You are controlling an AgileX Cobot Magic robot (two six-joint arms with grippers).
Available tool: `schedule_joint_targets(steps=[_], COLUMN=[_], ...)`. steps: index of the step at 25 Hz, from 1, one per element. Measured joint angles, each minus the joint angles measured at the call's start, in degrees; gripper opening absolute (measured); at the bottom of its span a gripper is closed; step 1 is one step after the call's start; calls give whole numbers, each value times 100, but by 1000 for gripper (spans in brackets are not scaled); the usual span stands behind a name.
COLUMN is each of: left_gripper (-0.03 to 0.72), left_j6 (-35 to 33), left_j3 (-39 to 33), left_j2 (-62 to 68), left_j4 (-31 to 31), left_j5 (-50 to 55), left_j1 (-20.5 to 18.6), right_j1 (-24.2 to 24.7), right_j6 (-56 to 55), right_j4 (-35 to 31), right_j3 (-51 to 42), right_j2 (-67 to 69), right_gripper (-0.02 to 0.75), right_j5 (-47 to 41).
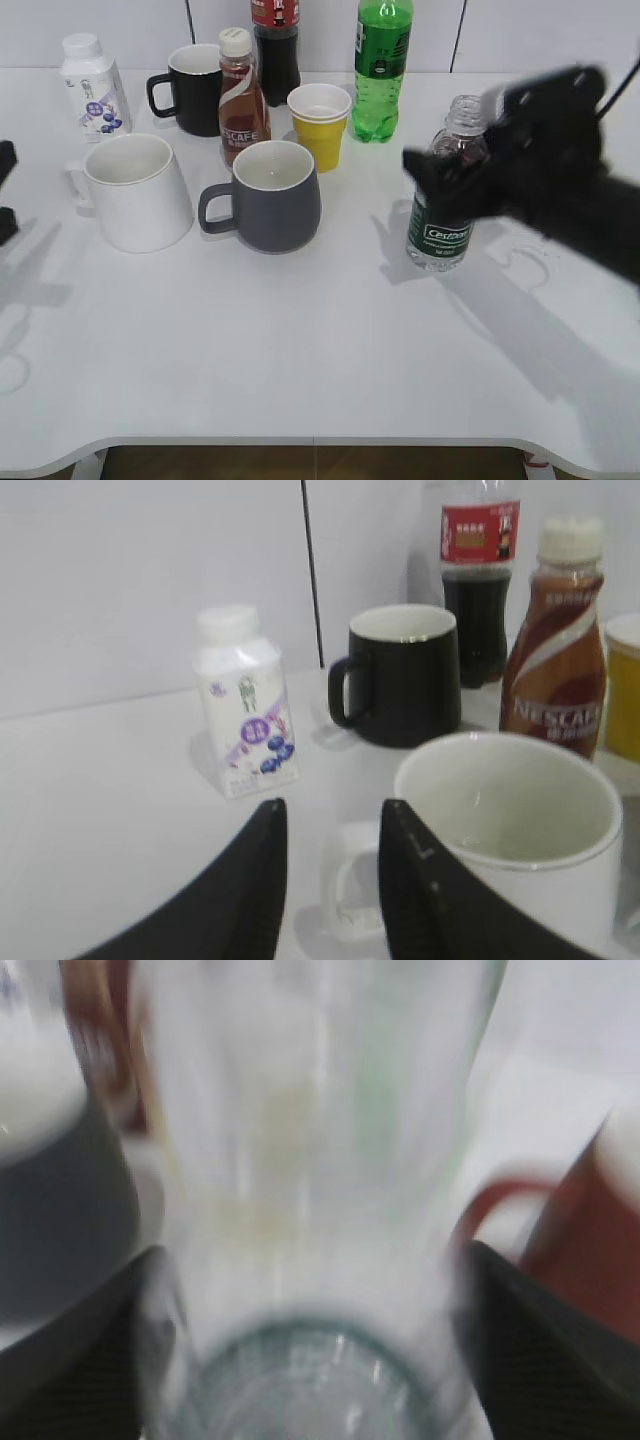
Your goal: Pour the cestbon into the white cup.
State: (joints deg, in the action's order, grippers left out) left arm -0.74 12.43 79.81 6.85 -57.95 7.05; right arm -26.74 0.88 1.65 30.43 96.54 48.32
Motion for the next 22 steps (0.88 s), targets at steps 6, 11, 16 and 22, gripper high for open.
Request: schedule_joint_targets(steps=[6,11,16,22], left_gripper=[258,400,622,646], left_j6=[386,451,452,457], left_j3=[551,1593,2035,2058], left_j2=[-2091,-4027,-5339,-6367], left_j4=[0,-190,-408,-525], left_j5=[3365,6735,8626,10676], left_j1=[0,0,0,0], right_j1=[0,0,0,0], right_j6=[4,4,4,4], right_j4=[0,0,-34,-51], right_j3=[175,204,230,232], right_j2=[-1778,-3327,-4981,-6803], right_gripper=[650,649,648,648], right_j5=[-2074,-3799,-5923,-9056])
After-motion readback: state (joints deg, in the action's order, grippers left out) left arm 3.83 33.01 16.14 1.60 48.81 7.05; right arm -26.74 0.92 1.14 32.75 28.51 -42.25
